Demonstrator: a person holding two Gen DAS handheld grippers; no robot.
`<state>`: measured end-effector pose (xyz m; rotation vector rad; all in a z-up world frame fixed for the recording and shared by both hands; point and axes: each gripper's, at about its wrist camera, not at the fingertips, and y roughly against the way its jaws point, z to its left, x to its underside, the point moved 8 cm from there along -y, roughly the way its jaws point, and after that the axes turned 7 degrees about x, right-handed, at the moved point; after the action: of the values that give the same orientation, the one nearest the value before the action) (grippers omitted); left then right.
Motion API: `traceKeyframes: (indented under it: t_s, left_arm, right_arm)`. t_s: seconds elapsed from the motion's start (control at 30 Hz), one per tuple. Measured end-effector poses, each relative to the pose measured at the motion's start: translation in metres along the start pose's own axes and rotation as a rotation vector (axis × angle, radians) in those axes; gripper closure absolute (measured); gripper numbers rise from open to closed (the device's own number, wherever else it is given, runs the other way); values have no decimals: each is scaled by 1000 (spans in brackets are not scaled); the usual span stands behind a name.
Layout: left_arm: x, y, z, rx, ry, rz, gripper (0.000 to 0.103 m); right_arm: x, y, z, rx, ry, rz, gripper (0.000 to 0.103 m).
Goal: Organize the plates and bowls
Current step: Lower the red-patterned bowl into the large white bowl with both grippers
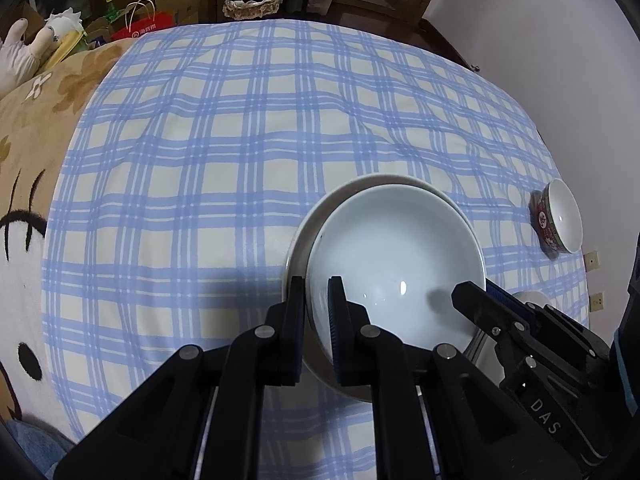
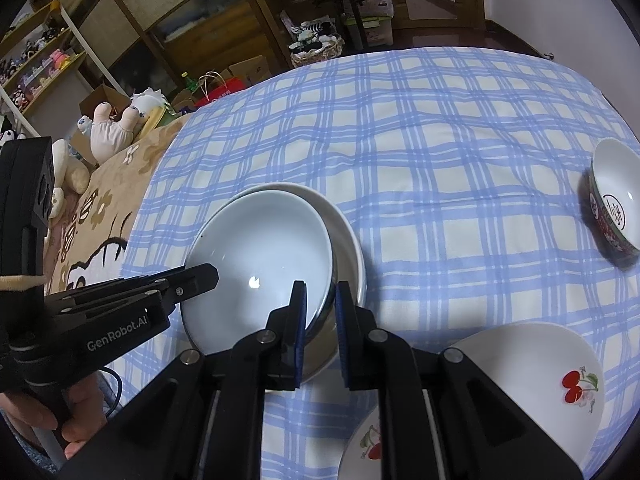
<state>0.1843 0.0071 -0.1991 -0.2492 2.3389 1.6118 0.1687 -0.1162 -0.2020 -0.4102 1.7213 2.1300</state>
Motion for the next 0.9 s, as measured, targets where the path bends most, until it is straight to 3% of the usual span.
traceKeyframes:
  t_s: [0.3,0.67,0.9]
  left_arm:
    - [4,0,-2,-6,-37,43,91]
    - [7,11,-13,-41,-109,37,87]
    - [7,11,-11,-32,-87,50,86]
  right_arm:
    - [2,0,-3,-13,-12,6,87]
    - [5,1,-5,-31,-31,29,87]
    - [5,0,-4,-31,-39,31,87]
